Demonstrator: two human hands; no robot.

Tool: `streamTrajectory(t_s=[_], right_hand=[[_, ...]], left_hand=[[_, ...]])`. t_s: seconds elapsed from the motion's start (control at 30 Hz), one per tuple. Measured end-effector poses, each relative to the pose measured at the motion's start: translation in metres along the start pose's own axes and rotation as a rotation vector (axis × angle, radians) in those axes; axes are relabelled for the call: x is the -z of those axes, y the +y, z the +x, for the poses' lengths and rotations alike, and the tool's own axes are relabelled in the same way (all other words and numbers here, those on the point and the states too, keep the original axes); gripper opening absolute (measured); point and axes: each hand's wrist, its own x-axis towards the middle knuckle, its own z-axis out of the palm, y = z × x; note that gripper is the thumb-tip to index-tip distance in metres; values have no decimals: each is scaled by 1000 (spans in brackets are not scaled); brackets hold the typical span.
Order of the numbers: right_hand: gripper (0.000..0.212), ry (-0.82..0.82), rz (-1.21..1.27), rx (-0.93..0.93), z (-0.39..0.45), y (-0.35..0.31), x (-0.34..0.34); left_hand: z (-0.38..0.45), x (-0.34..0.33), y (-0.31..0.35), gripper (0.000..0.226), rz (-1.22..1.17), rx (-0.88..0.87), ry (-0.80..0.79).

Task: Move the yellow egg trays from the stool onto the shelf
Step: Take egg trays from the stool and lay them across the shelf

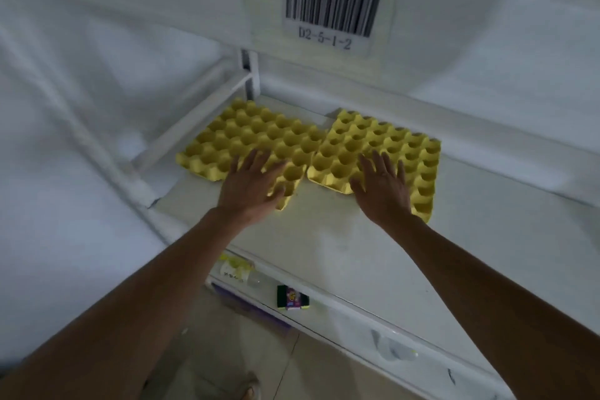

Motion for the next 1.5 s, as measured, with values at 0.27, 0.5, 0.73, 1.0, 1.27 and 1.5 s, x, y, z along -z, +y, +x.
streamTrajectory(t_s=[0.27, 0.5, 0.73, 1.0, 1.27, 1.5], right_hand=[[50, 183, 188, 775, -119, -99, 21], [57, -167, 166, 1143, -275, -166, -24], [59, -601, -34, 1169, -365, -239, -107], [55, -955, -79, 964, -417, -337, -198], [43, -1045, -54, 713, -431, -435, -267], [40, -1004, -7, 608, -424, -514, -327]], left_hand=[[-225, 20, 63, 68, -92, 605, 62], [-466, 1, 117, 72, -201, 1113, -111], [-624, -41, 116, 58, -322, 1454, -288], [-715, -114, 31, 51, -524, 1659, -317], [-765, -176, -68, 43, -658, 1705, -230], [-786, -228, -130, 41, -735, 1918, -181]])
